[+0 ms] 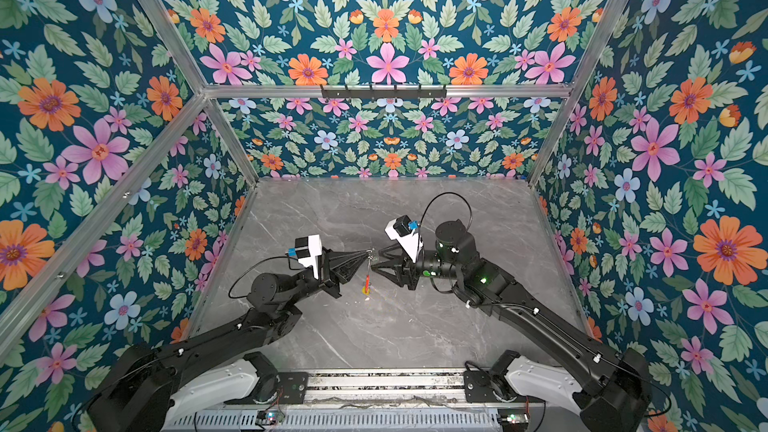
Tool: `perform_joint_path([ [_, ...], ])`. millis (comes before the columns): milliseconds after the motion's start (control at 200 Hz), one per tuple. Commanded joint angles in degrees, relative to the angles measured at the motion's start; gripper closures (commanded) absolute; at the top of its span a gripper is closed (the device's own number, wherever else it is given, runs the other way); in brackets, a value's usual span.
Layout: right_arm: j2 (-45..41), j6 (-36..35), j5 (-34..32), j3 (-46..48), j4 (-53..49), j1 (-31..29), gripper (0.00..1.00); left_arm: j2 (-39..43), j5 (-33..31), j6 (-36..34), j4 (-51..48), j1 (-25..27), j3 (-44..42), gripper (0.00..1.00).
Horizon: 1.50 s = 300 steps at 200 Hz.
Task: Remove the keys from the keyring
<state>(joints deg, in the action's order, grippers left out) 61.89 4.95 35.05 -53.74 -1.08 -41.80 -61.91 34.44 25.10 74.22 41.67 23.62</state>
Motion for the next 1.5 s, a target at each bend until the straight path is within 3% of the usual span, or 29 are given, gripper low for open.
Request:
perform_joint_path([
  [0, 0.49, -0.50, 1.10, -0.91, 0.53, -0.12, 0.52, -0.22, 1.42, 1.21, 3.97, -0.14, 0.47, 1.00],
  [205, 1.52, -0.65, 1.02, -1.31, 0.47, -0.24, 0.52, -1.24, 2.84, 2.61, 5.69, -0.27, 0.77, 1.00],
  [330, 1.56, -0.71, 1.60, -1.39, 0.23, -0.32, 0.60, -1.46, 2.23, 2.93, 6.21, -0.59, 0.51, 1.00],
  [535, 1.04, -0.66, 1.53, -0.98, -0.18, -0.39, 0.81, -1.38, 1.51, 3.02, 6.41, -0.94, 0.20, 1.00],
  [745, 0.26, -0.91, 0.40, -0.42, -0.72, -0.47, 0.87, -1.62, 1.77, 3.35, 6.92, -1.06, 0.07, 1.00],
  [865, -0.06, -0.82, 0.37, -0.16, -0.70, -0.45, 0.86, -1.80, 2.30, 3.89, 7.32, -1.16, 0.03, 1.00],
  [1065, -0.10, -0.68, 0.61, -0.27, -0.46, -0.41, 0.57, -3.75, 4.73, 6.50, 10.78, -1.51, 0.72, 1.00],
  [1495, 1.56, -1.39, -3.66, -2.23, -2.79, -0.97, 0.53, -6.45, 6.94, 9.67, 14.75, -1.77, 1.38, 1.00],
])
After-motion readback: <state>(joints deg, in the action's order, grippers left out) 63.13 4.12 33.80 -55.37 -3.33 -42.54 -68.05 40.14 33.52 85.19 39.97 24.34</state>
